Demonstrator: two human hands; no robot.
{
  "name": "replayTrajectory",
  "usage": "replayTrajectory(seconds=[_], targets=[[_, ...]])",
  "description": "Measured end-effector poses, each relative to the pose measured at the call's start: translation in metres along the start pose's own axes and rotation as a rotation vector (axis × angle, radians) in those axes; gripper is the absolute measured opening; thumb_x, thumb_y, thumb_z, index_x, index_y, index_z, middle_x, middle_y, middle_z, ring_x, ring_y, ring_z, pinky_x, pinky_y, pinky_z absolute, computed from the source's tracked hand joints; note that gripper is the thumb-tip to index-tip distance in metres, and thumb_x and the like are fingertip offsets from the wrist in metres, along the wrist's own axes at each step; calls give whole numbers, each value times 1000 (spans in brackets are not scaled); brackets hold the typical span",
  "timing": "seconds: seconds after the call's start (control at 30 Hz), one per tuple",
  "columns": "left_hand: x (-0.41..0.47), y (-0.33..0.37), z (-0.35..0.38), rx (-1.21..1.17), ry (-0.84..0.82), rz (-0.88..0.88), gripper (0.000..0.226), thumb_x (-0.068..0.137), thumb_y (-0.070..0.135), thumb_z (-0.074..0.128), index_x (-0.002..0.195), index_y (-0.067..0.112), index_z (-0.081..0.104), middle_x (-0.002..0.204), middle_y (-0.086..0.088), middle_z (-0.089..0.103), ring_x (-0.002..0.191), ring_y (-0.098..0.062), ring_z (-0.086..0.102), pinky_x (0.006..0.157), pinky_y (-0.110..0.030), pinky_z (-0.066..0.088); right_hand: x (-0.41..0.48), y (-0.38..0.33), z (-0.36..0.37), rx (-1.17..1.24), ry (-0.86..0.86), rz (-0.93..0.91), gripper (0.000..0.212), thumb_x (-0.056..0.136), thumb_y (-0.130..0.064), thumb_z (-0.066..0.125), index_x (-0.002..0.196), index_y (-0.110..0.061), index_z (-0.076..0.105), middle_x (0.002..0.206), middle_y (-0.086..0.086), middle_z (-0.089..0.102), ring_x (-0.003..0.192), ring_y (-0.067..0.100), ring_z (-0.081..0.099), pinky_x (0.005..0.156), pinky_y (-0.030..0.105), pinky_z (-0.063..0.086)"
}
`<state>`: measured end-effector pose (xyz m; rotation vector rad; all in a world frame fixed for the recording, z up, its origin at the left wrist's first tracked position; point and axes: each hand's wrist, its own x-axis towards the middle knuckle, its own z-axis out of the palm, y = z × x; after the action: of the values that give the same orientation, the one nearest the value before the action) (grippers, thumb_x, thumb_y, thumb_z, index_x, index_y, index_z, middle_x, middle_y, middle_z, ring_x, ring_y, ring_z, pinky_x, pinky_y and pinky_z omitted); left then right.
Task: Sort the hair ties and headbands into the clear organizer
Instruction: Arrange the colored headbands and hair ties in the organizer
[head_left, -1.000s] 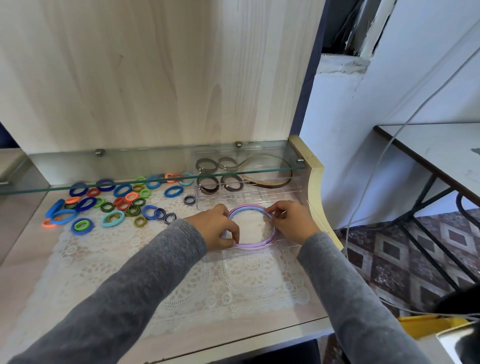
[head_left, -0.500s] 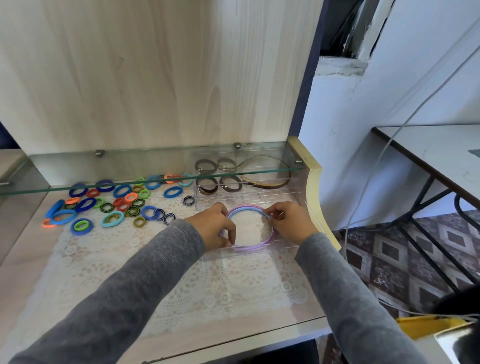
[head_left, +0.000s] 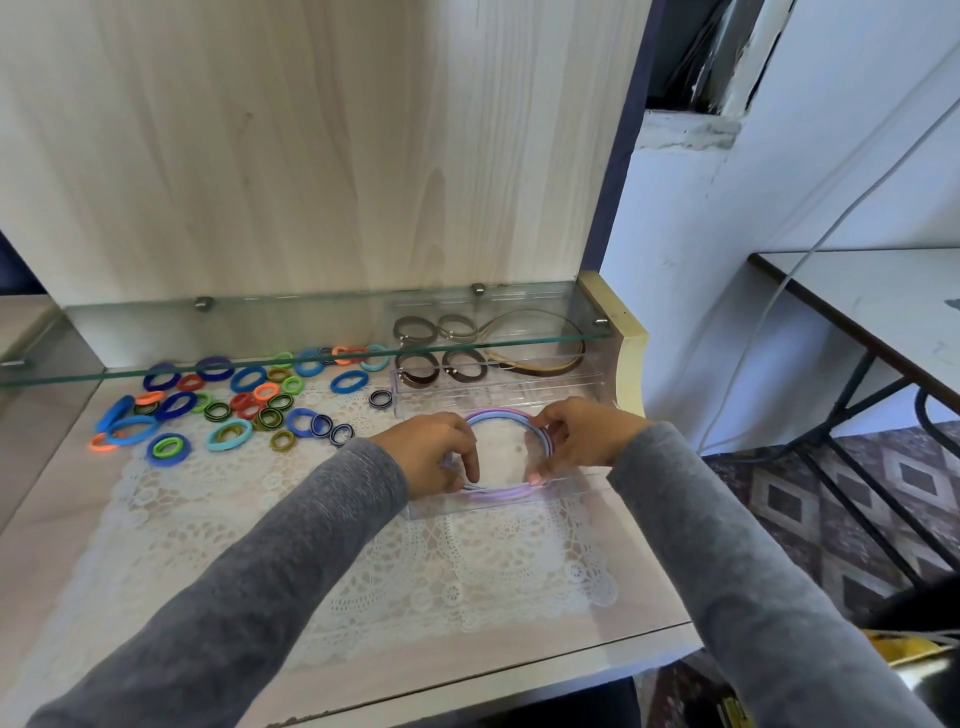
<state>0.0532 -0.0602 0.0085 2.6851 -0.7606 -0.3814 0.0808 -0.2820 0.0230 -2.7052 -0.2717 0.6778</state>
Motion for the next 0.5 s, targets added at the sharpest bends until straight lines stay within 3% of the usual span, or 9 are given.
replayTrajectory(seconds=[0.17, 0.27, 0.5], targets=[[1, 2, -1, 5, 3, 6, 20, 82, 8, 63, 85, 27, 68, 111, 5, 55, 85, -9, 50, 81, -27, 46, -1, -4, -3, -63, 4, -22, 77, 64, -48, 82, 130, -23, 50, 110, -7, 50, 103, 16, 50, 102, 39, 43], [0, 2, 0, 18, 10, 3, 24, 82, 6, 61, 79, 29, 68, 104, 9, 52, 82, -7, 48, 80, -25, 44, -2, -5, -3, -57, 9, -30, 71, 65, -45, 82, 125, -23, 52, 114, -5, 53, 103, 17, 51, 101, 38, 44], [1, 0, 3, 18, 28, 0, 23, 82, 8, 61, 84, 27, 73, 99, 8, 58, 85, -7, 51, 77, -22, 43, -3, -5, 0, -42, 54, -30, 68, 63, -43, 84, 121, -24, 53, 109, -6, 54, 100, 17, 52, 96, 35, 46]])
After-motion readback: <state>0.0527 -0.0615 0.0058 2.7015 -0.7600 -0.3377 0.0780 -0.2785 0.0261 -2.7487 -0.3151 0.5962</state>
